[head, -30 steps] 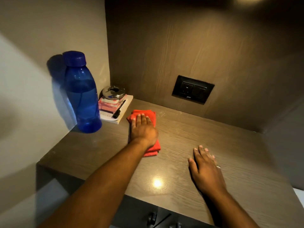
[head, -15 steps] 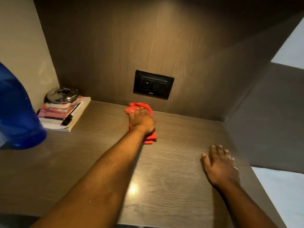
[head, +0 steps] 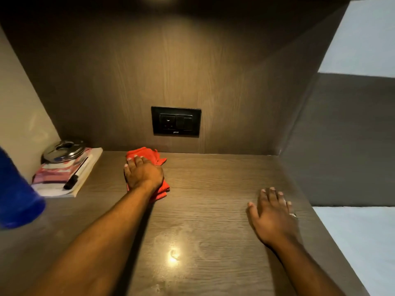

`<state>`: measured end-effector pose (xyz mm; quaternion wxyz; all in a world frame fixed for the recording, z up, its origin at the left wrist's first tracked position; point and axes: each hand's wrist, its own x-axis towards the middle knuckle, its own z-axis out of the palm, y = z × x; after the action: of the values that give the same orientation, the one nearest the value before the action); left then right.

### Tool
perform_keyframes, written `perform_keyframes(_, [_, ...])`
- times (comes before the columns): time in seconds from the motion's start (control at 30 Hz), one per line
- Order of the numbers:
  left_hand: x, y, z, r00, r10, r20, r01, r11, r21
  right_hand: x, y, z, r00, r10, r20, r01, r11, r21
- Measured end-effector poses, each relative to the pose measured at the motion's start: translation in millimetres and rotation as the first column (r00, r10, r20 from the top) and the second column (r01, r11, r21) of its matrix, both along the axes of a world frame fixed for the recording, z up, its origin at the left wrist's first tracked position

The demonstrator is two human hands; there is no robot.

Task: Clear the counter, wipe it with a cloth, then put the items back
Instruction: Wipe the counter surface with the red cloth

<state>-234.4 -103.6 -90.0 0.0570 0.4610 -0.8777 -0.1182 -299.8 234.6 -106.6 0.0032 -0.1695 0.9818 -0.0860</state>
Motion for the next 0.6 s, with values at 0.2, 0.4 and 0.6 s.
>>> perform_keyframes(0.2, [-68.5, 111.1, 4.1, 0.941, -0.302, -0.152, 0.331, 0.914, 0.234, -1.4, -2.6, -0.3, 1.000, -0.019, -0.018, 0.019, 1.000, 0.000])
perform_keyframes(0.4, [-61.3, 201.1, -7.1, 0.712, -0.702, 0.004, 0.701, 0.712, 0.039, -5.3, 2.2, 0.3, 0.998, -0.046, -0.051, 0.040, 0.993, -0.115])
perform_keyframes(0.6, [12.7, 210.6, 4.9, 0.757, -0.620, -0.205, 0.652, 0.735, 0.185, 20.0, 4.1, 17.3, 0.959, -0.250, -0.133, 0.175, 0.893, -0.415])
